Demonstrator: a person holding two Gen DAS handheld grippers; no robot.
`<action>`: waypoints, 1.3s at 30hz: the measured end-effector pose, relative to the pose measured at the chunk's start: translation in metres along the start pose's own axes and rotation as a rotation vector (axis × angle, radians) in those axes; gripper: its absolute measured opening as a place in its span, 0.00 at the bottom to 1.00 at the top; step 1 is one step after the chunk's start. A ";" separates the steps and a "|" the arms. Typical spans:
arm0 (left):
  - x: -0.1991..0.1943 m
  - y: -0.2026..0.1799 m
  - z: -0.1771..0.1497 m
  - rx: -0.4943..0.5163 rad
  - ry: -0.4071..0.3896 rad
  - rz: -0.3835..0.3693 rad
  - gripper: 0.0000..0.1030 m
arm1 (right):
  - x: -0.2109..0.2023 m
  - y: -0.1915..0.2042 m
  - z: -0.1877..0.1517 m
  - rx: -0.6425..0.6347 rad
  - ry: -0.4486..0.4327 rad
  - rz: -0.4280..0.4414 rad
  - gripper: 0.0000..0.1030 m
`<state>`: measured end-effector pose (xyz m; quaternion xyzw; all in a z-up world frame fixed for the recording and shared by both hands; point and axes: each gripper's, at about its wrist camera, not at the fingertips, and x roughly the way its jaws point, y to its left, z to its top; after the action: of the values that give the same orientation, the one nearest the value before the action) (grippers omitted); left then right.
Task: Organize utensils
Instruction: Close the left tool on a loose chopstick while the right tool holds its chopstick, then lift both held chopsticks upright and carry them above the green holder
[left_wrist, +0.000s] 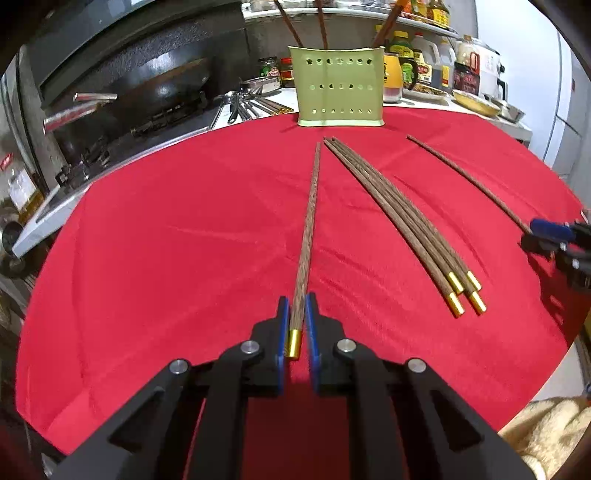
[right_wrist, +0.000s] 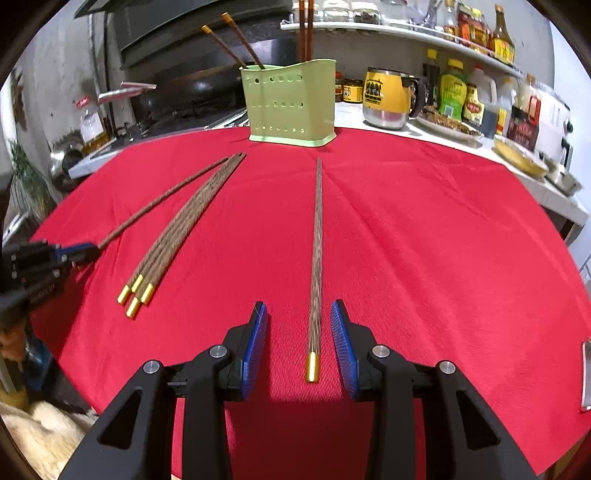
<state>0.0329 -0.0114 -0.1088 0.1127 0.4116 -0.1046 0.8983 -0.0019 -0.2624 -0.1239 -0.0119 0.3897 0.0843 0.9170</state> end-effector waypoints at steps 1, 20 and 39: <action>0.000 0.000 0.000 0.003 -0.001 0.001 0.09 | -0.001 -0.001 -0.001 0.002 -0.002 0.000 0.35; -0.005 0.006 0.005 -0.033 -0.045 -0.032 0.07 | -0.013 -0.011 -0.010 0.067 -0.042 0.022 0.07; -0.134 0.035 0.080 -0.082 -0.517 -0.021 0.07 | -0.107 -0.009 0.096 0.041 -0.386 0.042 0.07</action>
<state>0.0145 0.0118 0.0484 0.0414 0.1735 -0.1223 0.9763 -0.0051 -0.2779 0.0193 0.0314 0.2086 0.0960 0.9728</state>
